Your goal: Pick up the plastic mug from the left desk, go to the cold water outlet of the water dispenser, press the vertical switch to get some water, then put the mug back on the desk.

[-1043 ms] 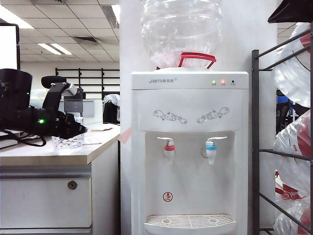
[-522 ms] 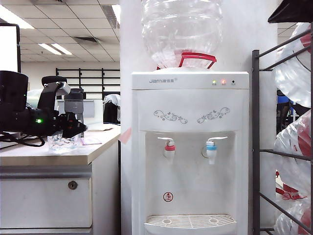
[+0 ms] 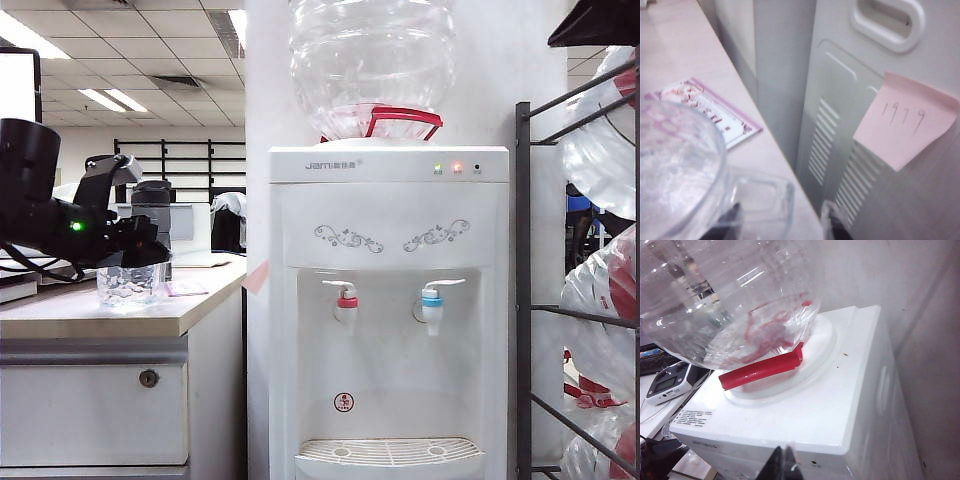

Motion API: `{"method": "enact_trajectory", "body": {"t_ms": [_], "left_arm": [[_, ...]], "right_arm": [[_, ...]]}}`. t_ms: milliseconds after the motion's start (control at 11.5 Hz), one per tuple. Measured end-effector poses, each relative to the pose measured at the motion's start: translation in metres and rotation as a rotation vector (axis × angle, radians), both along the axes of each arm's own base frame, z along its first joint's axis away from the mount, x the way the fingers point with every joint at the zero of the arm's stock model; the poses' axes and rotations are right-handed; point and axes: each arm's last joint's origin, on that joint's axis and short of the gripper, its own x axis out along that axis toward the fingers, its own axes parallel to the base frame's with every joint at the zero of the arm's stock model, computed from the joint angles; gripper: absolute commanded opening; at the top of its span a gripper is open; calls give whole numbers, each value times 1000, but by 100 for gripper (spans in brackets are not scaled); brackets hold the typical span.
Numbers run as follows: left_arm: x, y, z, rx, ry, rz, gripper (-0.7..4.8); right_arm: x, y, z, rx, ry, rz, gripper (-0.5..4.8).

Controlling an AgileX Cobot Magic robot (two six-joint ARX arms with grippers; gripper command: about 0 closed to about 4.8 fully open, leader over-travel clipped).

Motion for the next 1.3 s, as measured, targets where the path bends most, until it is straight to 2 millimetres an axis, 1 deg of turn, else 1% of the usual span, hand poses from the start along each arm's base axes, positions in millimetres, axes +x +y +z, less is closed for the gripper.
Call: {"method": "enact_trajectory", "body": {"t_ms": [87, 174, 261, 348, 435, 522, 609, 696, 783, 870, 956, 1043, 1130, 1217, 1304], "left_arm": [[-3, 0, 2, 5, 58, 12, 211], [-9, 0, 5, 13, 156, 29, 210], [-14, 1, 16, 42, 182, 60, 166], [-19, 2, 27, 61, 196, 71, 56], [-23, 2, 33, 81, 222, 72, -5], [-34, 2, 47, 104, 267, 62, -5], [-45, -1, 67, 124, 260, 40, -5], [-73, -14, 114, 126, 163, 4, -5], [-110, -26, 157, 121, 16, -16, -5], [-153, -30, 182, 124, -93, 15, -5], [-171, -30, 191, 113, -142, 18, -5], [-208, -22, 195, 77, -201, 52, -5], [-242, -16, 187, 63, -256, 93, -5], [-282, -9, 156, 39, -297, 120, -5], [-313, -3, 108, -64, -305, 187, -6]], "right_arm": [[0, 0, 0, 0, 0, 0, -6], [0, 0, 0, 0, -1, 0, -6], [0, 0, 0, 0, -1, 0, -6], [0, 0, 0, 0, -1, 0, -6], [0, 0, 0, 0, -2, 0, -6], [0, 0, 0, 0, -2, -1, -6], [0, 0, 0, 0, -2, -1, -6], [0, 0, 0, 0, -1, -1, -6], [-6, 1, 5, -3, -7, 0, -6], [-21, 8, 21, -63, -67, -55, -6], [-33, 13, 30, -115, -104, -89, -6], [-53, 24, 42, -190, -143, -99, -6], [-71, 34, 39, -235, -155, -96, -6], [-102, 54, 16, -269, -187, -73, -6], [-146, 58, -26, -334, -245, -119, -6]]}}
